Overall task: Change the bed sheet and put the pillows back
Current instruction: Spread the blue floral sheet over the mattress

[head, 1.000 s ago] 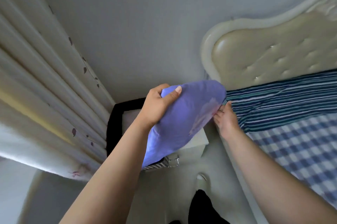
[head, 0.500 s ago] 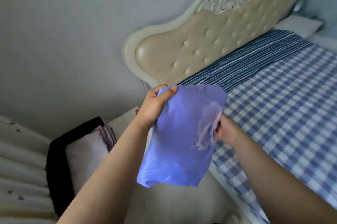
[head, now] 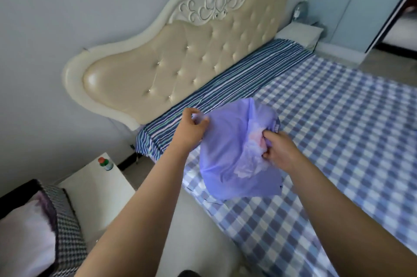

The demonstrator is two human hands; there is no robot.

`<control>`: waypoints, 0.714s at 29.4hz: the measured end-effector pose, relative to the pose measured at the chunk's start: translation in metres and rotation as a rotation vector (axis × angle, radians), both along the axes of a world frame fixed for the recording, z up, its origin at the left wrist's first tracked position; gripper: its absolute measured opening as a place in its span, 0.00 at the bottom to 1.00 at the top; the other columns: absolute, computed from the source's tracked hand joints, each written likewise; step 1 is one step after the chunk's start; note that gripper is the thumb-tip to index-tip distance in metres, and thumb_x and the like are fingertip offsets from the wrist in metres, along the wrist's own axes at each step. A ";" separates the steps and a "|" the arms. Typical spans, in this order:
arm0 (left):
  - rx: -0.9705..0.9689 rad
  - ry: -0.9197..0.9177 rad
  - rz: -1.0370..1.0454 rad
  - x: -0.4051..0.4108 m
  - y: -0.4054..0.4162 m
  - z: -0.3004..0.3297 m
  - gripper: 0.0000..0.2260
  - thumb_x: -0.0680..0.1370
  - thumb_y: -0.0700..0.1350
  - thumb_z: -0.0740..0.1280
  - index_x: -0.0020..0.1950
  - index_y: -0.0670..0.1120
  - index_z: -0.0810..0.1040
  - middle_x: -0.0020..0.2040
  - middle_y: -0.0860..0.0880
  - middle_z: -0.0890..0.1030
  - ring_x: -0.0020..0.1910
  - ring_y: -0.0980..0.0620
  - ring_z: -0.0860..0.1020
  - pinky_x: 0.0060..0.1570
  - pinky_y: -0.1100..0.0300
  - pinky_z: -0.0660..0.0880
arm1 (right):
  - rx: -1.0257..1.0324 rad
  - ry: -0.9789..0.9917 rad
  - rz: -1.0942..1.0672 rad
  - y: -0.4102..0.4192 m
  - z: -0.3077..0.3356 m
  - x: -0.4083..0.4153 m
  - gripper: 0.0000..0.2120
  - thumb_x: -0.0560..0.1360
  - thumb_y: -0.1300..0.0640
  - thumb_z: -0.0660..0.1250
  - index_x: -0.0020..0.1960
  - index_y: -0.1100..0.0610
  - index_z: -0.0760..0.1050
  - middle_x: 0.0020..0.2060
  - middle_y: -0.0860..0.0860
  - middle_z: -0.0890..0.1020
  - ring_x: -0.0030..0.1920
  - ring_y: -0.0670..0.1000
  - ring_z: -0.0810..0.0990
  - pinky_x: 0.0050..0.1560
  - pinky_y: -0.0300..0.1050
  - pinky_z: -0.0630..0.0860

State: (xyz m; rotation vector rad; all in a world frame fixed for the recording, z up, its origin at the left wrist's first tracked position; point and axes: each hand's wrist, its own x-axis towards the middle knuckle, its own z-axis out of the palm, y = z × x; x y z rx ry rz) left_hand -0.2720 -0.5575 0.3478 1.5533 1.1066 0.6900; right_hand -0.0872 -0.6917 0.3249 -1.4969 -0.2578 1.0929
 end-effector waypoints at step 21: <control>0.076 0.241 -0.282 0.187 0.013 -0.043 0.17 0.79 0.39 0.60 0.29 0.45 0.65 0.27 0.49 0.66 0.27 0.53 0.64 0.33 0.59 0.60 | -0.351 -0.646 -0.109 -0.004 0.002 0.112 0.14 0.77 0.51 0.66 0.35 0.56 0.73 0.27 0.51 0.78 0.29 0.50 0.76 0.33 0.44 0.71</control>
